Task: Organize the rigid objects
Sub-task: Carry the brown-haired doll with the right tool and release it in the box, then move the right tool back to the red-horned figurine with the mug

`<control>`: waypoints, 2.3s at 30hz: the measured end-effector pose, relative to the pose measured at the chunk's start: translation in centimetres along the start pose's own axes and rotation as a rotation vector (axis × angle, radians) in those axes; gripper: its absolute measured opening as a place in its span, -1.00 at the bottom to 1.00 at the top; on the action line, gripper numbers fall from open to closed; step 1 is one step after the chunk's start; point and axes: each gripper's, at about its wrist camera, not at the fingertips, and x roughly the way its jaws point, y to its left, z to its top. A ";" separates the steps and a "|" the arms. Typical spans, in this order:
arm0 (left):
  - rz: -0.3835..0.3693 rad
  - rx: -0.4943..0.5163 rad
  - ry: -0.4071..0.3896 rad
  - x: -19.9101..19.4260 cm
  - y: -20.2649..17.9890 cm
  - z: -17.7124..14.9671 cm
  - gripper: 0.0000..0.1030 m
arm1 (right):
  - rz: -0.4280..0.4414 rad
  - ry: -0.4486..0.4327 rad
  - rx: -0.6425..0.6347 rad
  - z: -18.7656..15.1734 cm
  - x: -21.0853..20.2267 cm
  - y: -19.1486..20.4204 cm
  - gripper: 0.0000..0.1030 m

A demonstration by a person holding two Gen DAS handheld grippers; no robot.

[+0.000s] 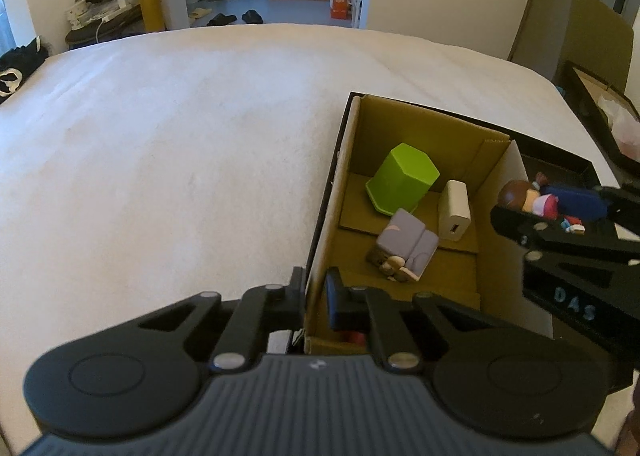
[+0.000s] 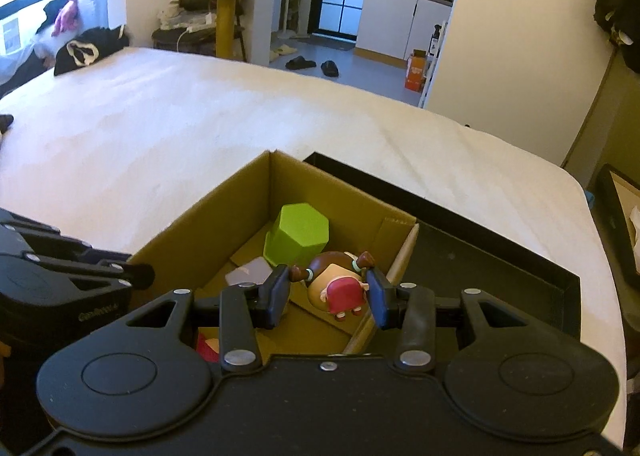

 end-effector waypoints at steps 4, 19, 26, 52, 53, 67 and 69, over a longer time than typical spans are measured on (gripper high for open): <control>-0.004 -0.003 -0.002 -0.1 0.1 0.0 -0.81 | -0.032 0.023 0.006 -0.1 0.6 0.0 -0.07; 0.016 0.019 -0.009 -0.3 -0.3 0.2 -0.82 | -0.026 0.004 0.067 -0.9 -0.4 -1.3 0.10; 0.039 0.032 -0.009 -0.7 -0.7 0.3 -0.80 | -0.024 -0.019 0.115 -1.2 -1.1 -2.9 0.15; 0.207 0.150 0.020 -0.1 -4.3 1.9 0.40 | -0.085 -0.005 0.313 -7.1 2.3 -11.9 0.61; 0.209 0.151 0.029 0.0 -4.4 1.9 0.41 | -0.087 -0.006 0.322 -7.4 2.6 -12.3 0.62; 0.304 0.220 0.071 0.9 -5.9 2.3 0.63 | -0.137 -0.010 0.464 -10.3 6.8 -16.8 0.63; 0.313 0.222 0.072 0.9 -6.0 2.4 0.64 | -0.133 -0.012 0.470 -10.4 7.2 -16.9 0.63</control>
